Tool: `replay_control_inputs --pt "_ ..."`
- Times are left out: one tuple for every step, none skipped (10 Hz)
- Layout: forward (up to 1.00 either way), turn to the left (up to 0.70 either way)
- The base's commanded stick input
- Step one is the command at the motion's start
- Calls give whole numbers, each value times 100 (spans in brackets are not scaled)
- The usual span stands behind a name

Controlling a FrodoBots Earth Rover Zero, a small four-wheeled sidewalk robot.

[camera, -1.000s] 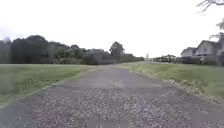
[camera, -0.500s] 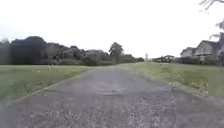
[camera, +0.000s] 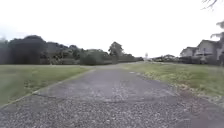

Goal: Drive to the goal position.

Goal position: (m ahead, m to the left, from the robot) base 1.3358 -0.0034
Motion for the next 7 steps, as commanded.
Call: replay_control_inputs --pt "70 0" --pt "70 0" --pt "70 0" --pt "70 0" --pt "70 0" --pt "70 0" --pt "70 0"
